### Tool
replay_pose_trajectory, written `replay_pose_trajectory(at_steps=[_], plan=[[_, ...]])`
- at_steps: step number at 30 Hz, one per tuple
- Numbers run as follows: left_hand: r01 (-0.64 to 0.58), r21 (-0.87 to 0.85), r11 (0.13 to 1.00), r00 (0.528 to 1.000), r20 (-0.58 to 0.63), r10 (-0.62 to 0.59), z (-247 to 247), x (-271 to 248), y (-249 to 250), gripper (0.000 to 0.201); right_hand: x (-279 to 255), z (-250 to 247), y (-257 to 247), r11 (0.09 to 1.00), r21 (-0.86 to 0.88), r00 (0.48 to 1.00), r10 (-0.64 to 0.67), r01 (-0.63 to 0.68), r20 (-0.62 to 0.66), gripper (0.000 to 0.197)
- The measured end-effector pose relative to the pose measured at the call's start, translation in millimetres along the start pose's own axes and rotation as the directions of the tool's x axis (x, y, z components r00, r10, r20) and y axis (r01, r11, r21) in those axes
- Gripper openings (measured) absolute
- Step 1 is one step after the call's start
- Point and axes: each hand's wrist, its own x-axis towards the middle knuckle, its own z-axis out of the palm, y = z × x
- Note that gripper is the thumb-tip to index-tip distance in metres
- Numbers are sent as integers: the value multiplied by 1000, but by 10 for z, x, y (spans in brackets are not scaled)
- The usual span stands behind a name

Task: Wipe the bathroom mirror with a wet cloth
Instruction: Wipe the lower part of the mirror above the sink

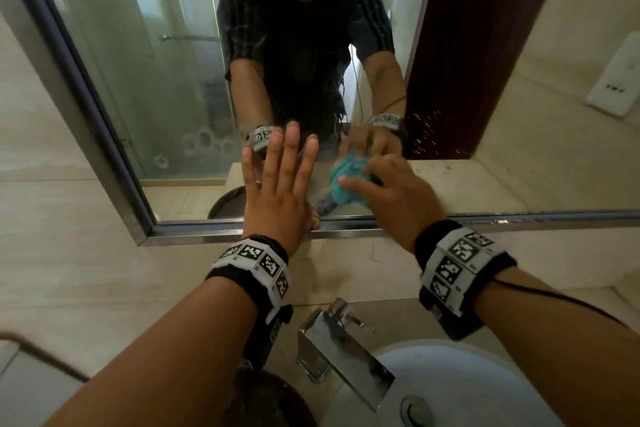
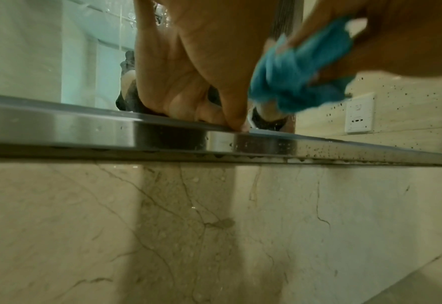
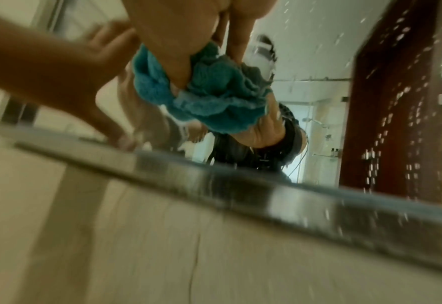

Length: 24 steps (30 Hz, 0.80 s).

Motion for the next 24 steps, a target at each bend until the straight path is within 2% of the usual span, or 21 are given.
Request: replay_pose_trajectory(at_steps=[1,3,5,7,9,10,11,13,15,17,19,21,23,24], plan=[[4,6,1000,1000,1,-4,-1,2,-3,133,144,-125,23,997,33,992,76,-73,-98,51],[9,20,1000,1000,3,-9,1,3,-4,135,367,-291,71,977,103,945,207,-187,-253,41],[10,27,1000,1000,-1,-10,1,1,-10,136,404,-279,65,973,81,924,230,-215,-306,37],[9,42,999,1000,-2,-9,14,-5,-15,136,227,-106,48,987,12,958,156,-157,-242,41],[9,44,999,1000,-7,-8,5,-3,-13,135,-19,38,30,999,-8,994,42,-43,-97,50],[7,46,999,1000,-8,-7,0,-1,-11,134,-87,46,37,1000,-2,999,-3,3,-37,52],[7,48,999,1000,-9,-6,-2,0,-11,133,-88,15,58,1000,-10,999,-29,29,-28,52],[8,43,999,1000,-11,-7,5,2,-15,134,68,-117,118,999,-20,988,22,-26,-152,47],[7,39,999,1000,-9,-7,19,3,-16,137,303,-254,200,990,22,930,141,-142,-340,40],[8,47,999,1000,0,-8,19,-3,-10,138,371,-225,218,980,22,890,190,-199,-414,39],[8,58,998,1000,5,-8,28,-5,-9,138,212,-74,183,986,-80,928,109,-146,-355,50],[6,54,999,1000,9,-7,16,-3,-5,137,-16,69,177,986,-167,978,-23,-12,-206,57],[2,43,999,1000,11,-3,4,-7,1,137,-69,-1,232,978,-192,988,-108,85,-114,54],[3,39,999,1000,8,-3,7,-10,1,138,-6,-92,263,976,-194,984,-121,95,-130,50]])
